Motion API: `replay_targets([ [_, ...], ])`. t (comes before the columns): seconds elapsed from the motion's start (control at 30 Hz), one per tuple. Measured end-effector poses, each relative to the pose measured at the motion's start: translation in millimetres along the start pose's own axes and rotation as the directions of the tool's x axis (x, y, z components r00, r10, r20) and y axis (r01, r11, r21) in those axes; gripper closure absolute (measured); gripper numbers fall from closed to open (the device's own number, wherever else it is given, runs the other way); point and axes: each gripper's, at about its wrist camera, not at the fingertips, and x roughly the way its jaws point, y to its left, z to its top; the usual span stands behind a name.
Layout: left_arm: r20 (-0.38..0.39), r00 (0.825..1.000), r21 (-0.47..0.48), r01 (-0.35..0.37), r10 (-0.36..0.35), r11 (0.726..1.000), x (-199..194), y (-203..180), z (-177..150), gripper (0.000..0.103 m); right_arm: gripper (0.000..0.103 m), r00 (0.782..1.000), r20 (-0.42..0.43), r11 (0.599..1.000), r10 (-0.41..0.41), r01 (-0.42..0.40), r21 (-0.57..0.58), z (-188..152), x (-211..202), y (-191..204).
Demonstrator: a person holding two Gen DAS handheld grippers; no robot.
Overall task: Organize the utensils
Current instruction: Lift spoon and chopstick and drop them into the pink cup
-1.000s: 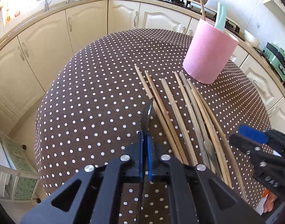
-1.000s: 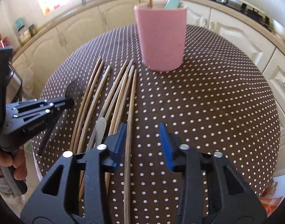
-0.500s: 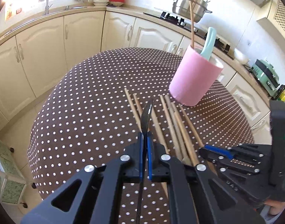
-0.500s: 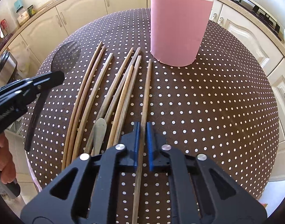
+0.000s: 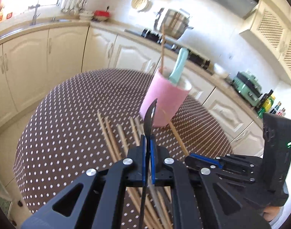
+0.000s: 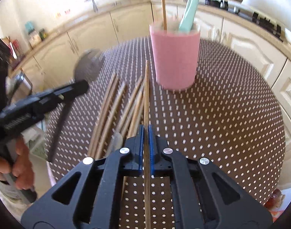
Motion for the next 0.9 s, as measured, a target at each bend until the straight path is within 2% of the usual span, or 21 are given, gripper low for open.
replay_targets([
  [0.13, 0.085, 0.995, 0.025, 0.043, -0.044, 0.999, -7.2, -13.2, 6.1, 0.099, 0.097, 0.991, 0.136, 1.0, 0.013, -0.014, 0.006, 6.8, -28.4, -1.5],
  [0.23, 0.15, 0.985, 0.055, 0.074, -0.082, 0.996, -13.5, -26.2, 13.0, 0.099, 0.097, 0.969, 0.247, 1.0, 0.02, -0.023, 0.009, 10.0, -46.7, -4.0],
  [0.33, 0.206, 0.97, 0.081, 0.111, -0.126, 0.991, -18.5, -37.8, 22.4, 0.099, 0.097, 0.939, 0.344, 0.999, 0.018, -0.027, 0.022, 15.7, -58.6, 2.9],
  [0.47, 0.279, 0.945, 0.147, 0.135, -0.172, 0.98, -21.6, -55.4, 34.9, 0.099, 0.097, 0.887, 0.46, 0.998, 0.021, -0.046, 0.043, 22.5, -72.8, -1.7],
  [0.57, 0.356, 0.911, 0.194, 0.146, -0.208, 0.97, -24.2, -68.0, 45.1, 0.099, 0.097, 0.843, 0.538, 0.998, 0.018, -0.047, 0.039, 29.8, -83.0, -5.4],
  [0.63, 0.409, 0.882, 0.216, 0.154, -0.232, 0.964, -25.4, -74.6, 52.8, 0.099, 0.097, 0.803, 0.596, 0.998, 0.02, -0.049, 0.033, 37.8, -86.6, -6.5],
  [0.77, 0.515, 0.815, 0.252, 0.152, -0.265, 0.956, -25.0, -86.5, 68.0, 0.099, 0.097, 0.733, 0.68, 0.997, 0.015, -0.059, 0.042, 55.0, -89.0, -12.0],
  [0.9, 0.562, 0.778, 0.26, 0.154, -0.279, 0.953, -15.7, -90.8, 81.0, 0.099, 0.097, 0.69, 0.724, 0.995, 0.003, -0.071, 0.063, 73.6, -86.5, -22.5],
])
